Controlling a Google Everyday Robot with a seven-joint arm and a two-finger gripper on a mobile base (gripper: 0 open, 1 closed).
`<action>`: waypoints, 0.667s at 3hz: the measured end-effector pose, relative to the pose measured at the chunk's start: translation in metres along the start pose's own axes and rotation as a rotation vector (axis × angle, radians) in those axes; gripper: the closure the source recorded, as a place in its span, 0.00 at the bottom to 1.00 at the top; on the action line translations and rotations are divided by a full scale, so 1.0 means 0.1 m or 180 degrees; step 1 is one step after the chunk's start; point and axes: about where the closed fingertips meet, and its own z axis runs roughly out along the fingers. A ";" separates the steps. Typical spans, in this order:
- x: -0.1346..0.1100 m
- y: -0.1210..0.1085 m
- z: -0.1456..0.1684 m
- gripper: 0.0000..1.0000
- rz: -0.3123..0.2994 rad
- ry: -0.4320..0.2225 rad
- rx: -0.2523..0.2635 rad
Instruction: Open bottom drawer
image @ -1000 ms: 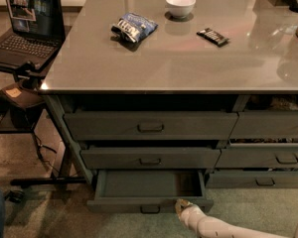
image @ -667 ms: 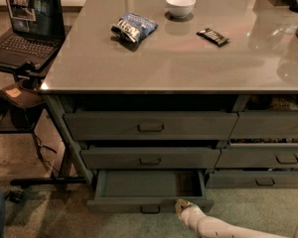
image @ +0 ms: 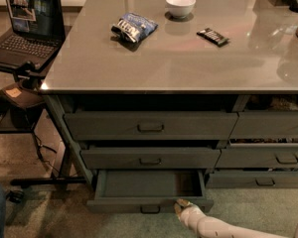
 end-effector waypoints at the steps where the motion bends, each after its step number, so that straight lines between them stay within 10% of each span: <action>1: 0.00 0.00 0.00 0.12 0.0000 0.0000 0.0000; 2: 0.00 0.00 0.00 0.00 -0.0001 0.0000 0.0000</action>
Offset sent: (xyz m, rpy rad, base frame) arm 0.0000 0.0000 0.0000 0.0000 0.0000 0.0000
